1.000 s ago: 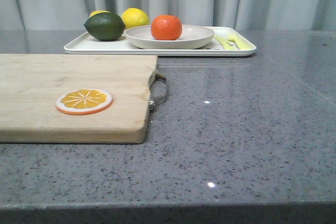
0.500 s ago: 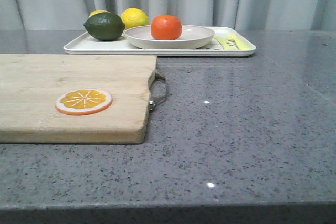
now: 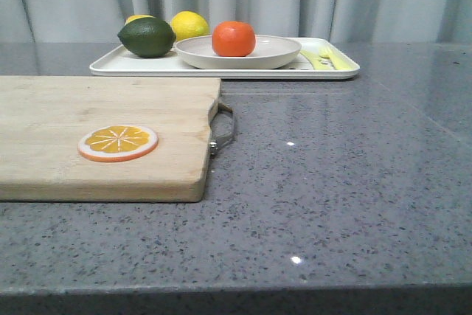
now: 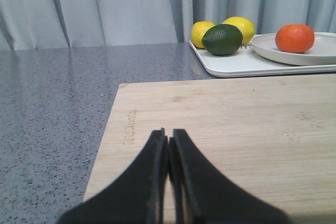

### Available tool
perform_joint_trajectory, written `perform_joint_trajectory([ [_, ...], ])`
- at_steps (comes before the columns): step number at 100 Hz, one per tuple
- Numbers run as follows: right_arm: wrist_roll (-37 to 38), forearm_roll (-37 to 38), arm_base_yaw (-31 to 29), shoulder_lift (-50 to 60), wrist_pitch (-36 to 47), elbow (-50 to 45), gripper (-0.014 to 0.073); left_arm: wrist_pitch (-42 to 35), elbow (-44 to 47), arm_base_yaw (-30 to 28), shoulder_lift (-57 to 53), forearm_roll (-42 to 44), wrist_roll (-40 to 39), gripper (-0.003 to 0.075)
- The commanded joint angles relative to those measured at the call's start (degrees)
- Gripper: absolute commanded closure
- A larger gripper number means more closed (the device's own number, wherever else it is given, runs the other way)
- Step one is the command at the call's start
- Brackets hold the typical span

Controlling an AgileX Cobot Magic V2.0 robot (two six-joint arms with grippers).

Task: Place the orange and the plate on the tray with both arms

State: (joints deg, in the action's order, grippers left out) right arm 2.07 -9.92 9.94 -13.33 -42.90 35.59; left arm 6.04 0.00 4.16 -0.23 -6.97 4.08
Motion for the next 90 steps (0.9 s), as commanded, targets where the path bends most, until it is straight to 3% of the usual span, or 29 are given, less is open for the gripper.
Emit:
perform_joint_trajectory([
  [1,-0.5,0.2,-0.2,-0.6,4.5,1.1,0.0653,-4.1,1.3,-0.2,-1.8,-0.2,-0.5,0.0739],
  [45,-0.5,1.3,-0.2,-0.6,5.8,0.3,0.0653,-4.1,1.3,-0.2,-1.8,-0.2,-0.5,0.0739],
  [69,-0.5,4.1,-3.2,-0.3,23.9,-9.7,0.0653,-4.1,1.3,-0.2,-1.8,-0.2,-0.5,0.0739],
  [90,0.7,10.4,-6.8,4.9,33.0,-19.7,0.0653,-4.1,1.3,-0.2,-1.8,-0.2,-0.5,0.0739],
])
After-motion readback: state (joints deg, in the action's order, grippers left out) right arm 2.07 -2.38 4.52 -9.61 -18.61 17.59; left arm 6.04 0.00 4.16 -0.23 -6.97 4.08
